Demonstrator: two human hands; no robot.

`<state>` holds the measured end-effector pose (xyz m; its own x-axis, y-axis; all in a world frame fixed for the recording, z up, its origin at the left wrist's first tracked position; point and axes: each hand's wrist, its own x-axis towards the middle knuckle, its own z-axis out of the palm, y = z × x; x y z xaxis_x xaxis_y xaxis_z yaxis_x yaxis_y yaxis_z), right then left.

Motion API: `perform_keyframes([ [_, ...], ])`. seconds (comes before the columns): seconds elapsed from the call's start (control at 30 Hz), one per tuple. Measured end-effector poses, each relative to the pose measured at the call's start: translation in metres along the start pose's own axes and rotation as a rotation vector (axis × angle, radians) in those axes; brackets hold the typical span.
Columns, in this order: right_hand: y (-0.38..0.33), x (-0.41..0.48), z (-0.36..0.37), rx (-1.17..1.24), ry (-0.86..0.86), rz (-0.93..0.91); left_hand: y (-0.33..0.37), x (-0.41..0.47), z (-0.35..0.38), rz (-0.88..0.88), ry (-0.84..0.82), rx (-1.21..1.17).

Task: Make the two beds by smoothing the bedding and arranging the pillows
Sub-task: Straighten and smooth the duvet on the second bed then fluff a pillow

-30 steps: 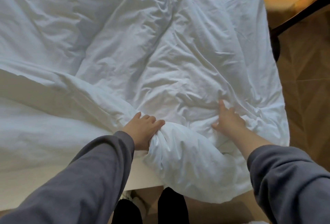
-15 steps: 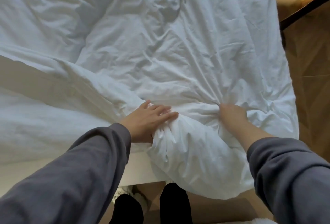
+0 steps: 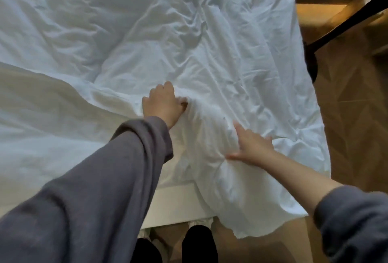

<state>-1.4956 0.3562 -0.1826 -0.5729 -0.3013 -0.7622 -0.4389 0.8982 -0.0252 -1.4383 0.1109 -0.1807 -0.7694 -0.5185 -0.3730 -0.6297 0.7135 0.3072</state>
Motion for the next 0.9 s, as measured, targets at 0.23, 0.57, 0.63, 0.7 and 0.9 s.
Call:
perform_keyframes([
  [0.23, 0.014, 0.044, 0.0, 0.026, 0.155, 0.067, -0.026, -0.059, 0.04, 0.485, -0.072, 0.074],
  [0.57, -0.058, 0.075, -0.073, 0.077, 0.512, -0.157, -0.007, -0.031, 0.048, 0.11, -0.62, -0.36],
  [0.63, -0.046, 0.048, -0.042, 0.099, 0.385, -0.258, -0.01, -0.035, 0.053, 0.11, -0.628, -0.35],
  [0.7, -0.022, 0.028, -0.016, -0.025, 0.271, -0.262, -0.011, -0.038, 0.057, 0.093, -0.601, -0.377],
  [0.9, 0.019, 0.016, 0.036, -0.575, 0.085, -0.228, -0.009, -0.037, 0.058, 0.048, -0.532, -0.331],
])
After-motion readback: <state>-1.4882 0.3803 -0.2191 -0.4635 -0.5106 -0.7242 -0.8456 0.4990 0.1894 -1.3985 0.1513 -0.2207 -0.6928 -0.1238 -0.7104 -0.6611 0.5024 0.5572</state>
